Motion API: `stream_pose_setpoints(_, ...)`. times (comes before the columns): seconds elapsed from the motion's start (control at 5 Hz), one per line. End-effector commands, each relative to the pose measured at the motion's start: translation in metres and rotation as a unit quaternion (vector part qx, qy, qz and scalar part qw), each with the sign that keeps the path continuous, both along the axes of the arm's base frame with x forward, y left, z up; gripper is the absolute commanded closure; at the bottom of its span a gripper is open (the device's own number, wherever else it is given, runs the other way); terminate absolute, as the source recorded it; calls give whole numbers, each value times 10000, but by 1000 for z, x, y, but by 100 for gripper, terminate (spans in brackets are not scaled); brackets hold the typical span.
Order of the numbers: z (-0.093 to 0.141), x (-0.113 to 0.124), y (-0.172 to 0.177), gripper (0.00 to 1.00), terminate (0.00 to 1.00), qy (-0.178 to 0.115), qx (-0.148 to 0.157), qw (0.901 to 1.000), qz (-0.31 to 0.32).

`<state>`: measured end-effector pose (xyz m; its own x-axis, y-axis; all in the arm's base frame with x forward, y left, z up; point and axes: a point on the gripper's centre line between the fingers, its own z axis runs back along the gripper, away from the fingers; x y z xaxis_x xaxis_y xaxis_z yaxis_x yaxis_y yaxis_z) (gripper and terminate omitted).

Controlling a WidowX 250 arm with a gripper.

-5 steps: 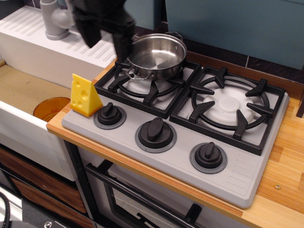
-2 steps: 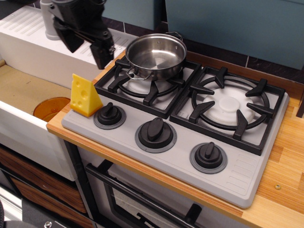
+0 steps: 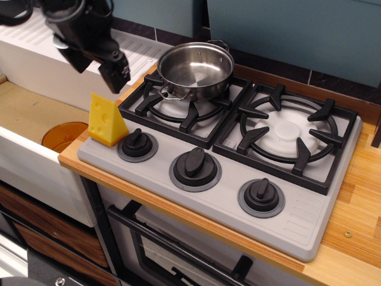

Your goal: Put pot or pan on stove and put cheese in pot or pan

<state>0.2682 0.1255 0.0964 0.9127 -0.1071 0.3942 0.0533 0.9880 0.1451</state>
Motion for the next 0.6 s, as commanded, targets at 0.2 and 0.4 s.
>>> stream_pose_setpoints(0.2,-8,-3,7,0,0,-459,40,9989,60)
stream_pose_setpoints(0.4,-17,-2,7,0,0,-522,-44,9986,49)
